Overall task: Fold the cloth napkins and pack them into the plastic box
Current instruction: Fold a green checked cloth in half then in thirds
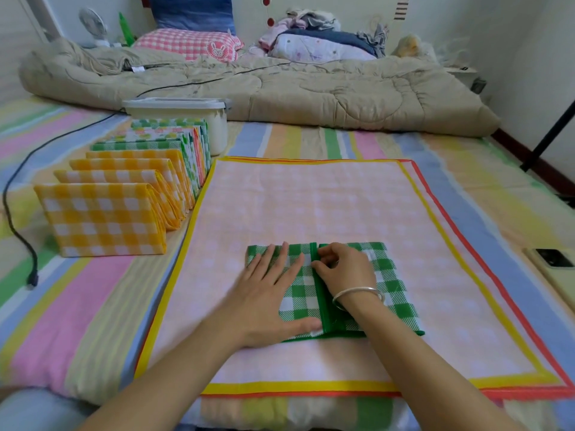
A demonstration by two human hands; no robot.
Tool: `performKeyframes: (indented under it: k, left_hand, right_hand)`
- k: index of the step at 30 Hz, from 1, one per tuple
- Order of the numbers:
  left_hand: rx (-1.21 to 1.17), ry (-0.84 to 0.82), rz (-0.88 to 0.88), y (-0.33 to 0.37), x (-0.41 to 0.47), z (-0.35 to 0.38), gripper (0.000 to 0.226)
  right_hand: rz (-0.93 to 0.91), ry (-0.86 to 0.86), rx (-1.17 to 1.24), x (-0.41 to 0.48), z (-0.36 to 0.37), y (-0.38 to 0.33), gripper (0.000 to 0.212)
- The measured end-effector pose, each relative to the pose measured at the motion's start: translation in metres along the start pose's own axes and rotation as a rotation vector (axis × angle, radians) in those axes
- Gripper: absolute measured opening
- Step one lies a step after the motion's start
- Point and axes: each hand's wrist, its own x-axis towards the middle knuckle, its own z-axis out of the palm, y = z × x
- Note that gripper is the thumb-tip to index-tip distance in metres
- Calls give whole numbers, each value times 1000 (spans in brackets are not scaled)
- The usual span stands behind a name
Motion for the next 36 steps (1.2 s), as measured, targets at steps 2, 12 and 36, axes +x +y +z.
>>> performKeyframes:
  k: [2,12,36]
  left_hand:
    - [35,-12,-3,1,0,0,105]
    - [47,-60,-22,1,1,-1,105]
    - [136,-82,147,20,22,-31,114]
  right_hand:
    - [-1,6,0,-1,1,0,24]
    - [44,84,54,-3,4,1,20]
    - [-220,-282,-664,-38,-32,50,112]
